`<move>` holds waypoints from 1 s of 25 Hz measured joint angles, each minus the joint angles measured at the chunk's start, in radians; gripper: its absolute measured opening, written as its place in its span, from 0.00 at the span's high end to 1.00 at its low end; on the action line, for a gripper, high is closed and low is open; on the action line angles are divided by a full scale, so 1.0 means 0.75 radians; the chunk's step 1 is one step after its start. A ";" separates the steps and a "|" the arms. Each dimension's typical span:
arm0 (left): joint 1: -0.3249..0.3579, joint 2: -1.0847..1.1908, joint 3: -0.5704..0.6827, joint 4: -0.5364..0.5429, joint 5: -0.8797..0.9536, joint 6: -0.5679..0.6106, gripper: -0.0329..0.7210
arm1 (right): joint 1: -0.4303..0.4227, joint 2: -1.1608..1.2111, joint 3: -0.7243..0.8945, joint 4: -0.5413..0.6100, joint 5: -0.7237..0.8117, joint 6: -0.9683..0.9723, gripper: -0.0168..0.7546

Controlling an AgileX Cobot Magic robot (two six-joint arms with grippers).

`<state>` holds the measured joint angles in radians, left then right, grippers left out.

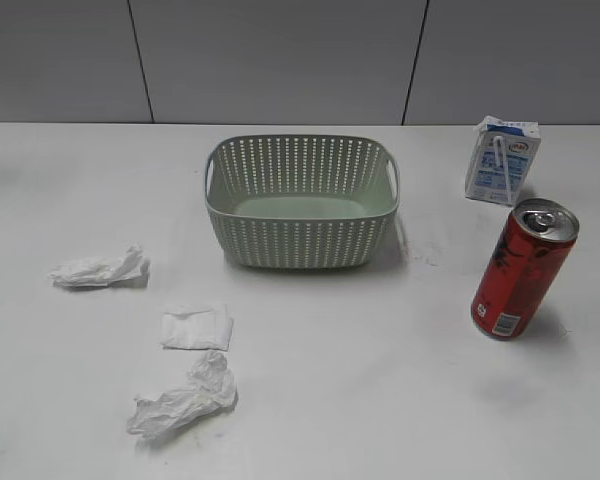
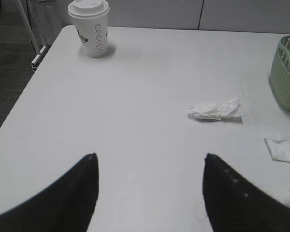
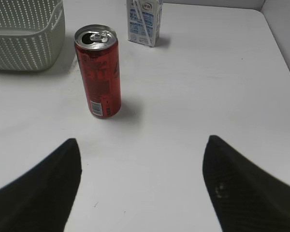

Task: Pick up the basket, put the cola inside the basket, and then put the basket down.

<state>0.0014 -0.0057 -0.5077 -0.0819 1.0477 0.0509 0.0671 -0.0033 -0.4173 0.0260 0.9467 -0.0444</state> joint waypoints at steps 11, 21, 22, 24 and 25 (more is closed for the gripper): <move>0.000 0.000 0.000 0.000 0.000 0.000 0.28 | 0.000 0.000 0.000 -0.001 0.000 0.000 0.21; 0.000 0.000 0.000 0.000 0.000 0.000 0.28 | 0.000 0.000 0.000 -0.001 0.000 0.000 0.21; 0.000 0.000 0.000 0.000 0.000 0.000 0.28 | 0.000 0.000 0.000 -0.001 0.000 0.000 0.21; 0.000 0.000 0.000 0.000 0.000 0.000 0.28 | 0.000 0.000 0.000 -0.001 0.000 0.000 0.21; 0.000 0.000 0.000 0.000 0.000 0.000 0.28 | 0.000 0.000 0.000 -0.001 0.000 0.000 0.21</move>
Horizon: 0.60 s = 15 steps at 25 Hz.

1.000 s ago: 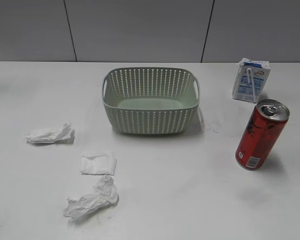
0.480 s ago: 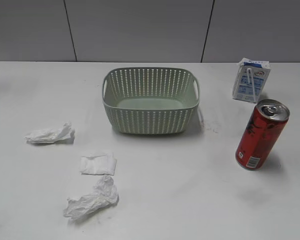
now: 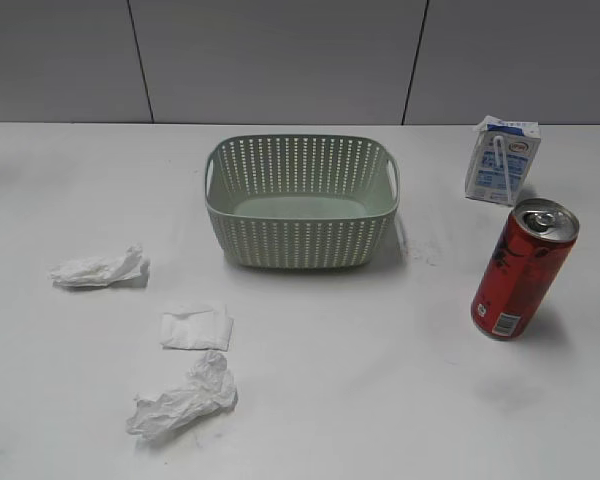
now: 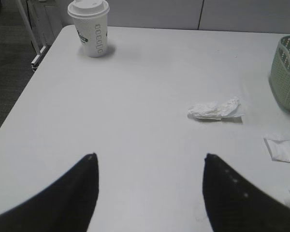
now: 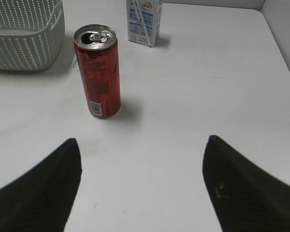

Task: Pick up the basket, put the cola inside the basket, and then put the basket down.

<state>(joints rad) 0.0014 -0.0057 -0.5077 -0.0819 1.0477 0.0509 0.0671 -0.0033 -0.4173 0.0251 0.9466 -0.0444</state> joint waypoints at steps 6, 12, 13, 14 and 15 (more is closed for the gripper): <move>0.000 0.000 0.000 0.000 -0.002 0.000 0.28 | 0.000 0.000 0.000 -0.001 0.000 0.000 0.21; 0.000 0.012 -0.028 0.000 -0.042 0.000 0.28 | 0.000 0.000 0.000 -0.002 0.000 0.000 0.21; 0.000 0.023 -0.043 0.000 -0.062 0.000 0.28 | 0.000 0.000 0.000 -0.002 0.000 0.000 0.21; 0.000 0.039 -0.056 0.000 -0.090 0.000 0.28 | 0.000 0.000 0.000 -0.002 0.000 0.000 0.21; 0.000 0.058 -0.072 0.000 -0.121 0.000 0.28 | 0.000 0.000 0.000 -0.002 0.000 0.000 0.21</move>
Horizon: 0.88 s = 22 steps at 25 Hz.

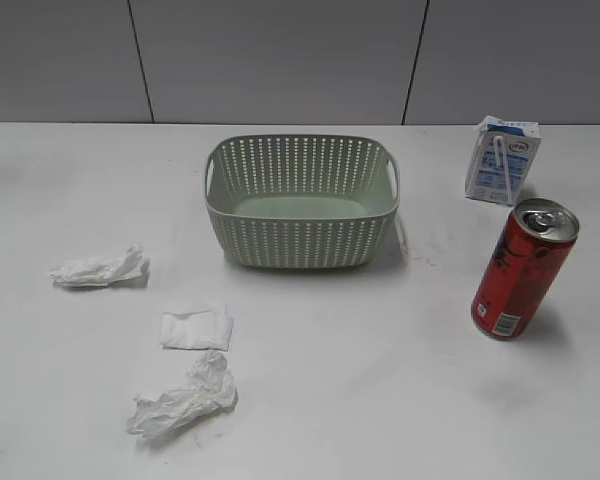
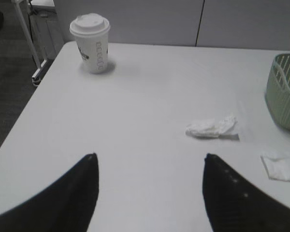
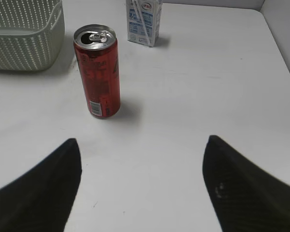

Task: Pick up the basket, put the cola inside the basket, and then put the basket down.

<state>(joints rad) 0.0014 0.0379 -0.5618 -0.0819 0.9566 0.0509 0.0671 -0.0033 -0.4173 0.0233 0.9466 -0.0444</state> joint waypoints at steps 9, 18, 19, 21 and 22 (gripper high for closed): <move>0.000 0.310 -0.130 -0.002 -0.285 0.000 0.28 | 0.000 0.000 0.000 0.000 0.000 0.000 0.21; 0.000 0.780 -0.281 -0.014 -0.449 0.000 0.28 | 0.000 0.000 0.000 -0.002 -0.001 0.000 0.21; 0.000 0.827 -0.299 -0.016 -0.460 0.000 0.28 | 0.000 0.000 0.000 -0.002 -0.001 0.000 0.21; 0.000 0.946 -0.347 -0.039 -0.474 0.000 0.28 | 0.000 0.000 0.000 -0.002 -0.001 0.000 0.21; 0.000 1.007 -0.378 -0.051 -0.480 0.000 0.28 | 0.000 0.000 0.000 -0.002 -0.001 0.000 0.21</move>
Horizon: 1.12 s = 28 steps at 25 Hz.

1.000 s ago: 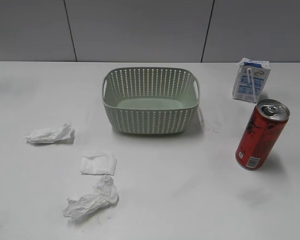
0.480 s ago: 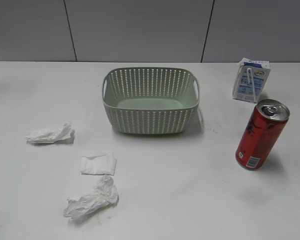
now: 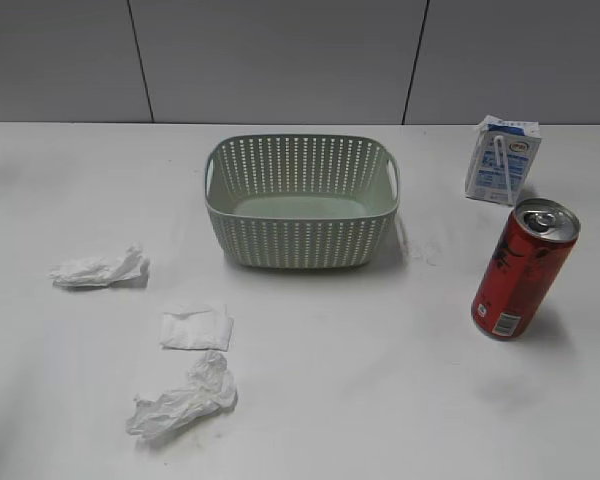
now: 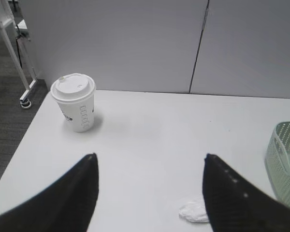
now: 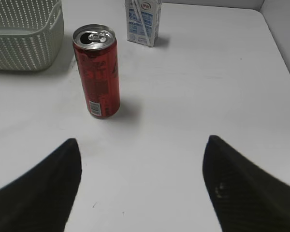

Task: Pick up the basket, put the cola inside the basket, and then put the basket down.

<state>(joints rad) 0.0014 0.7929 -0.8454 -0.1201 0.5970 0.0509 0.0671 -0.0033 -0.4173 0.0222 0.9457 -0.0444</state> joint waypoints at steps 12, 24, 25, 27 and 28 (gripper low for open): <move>0.000 0.634 -0.447 -0.249 0.075 0.151 0.28 | 0.000 0.000 0.000 -0.001 0.000 0.000 0.21; -0.186 1.088 -0.820 -0.212 0.360 0.137 0.28 | 0.000 0.000 0.000 -0.003 0.000 0.000 0.21; -0.217 1.123 -0.856 -0.182 0.374 0.107 0.28 | 0.000 0.000 0.000 -0.003 0.000 0.000 0.21; -0.292 1.191 -0.927 -0.108 0.405 0.039 0.28 | 0.000 0.000 0.000 -0.003 0.000 0.000 0.21; -0.328 1.230 -0.966 -0.068 0.427 0.004 0.28 | 0.000 0.000 0.000 -0.003 0.000 0.000 0.21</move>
<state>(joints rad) -0.2445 1.7151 -1.5699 -0.1711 0.9173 0.0536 0.0671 -0.0033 -0.4173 0.0196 0.9456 -0.0444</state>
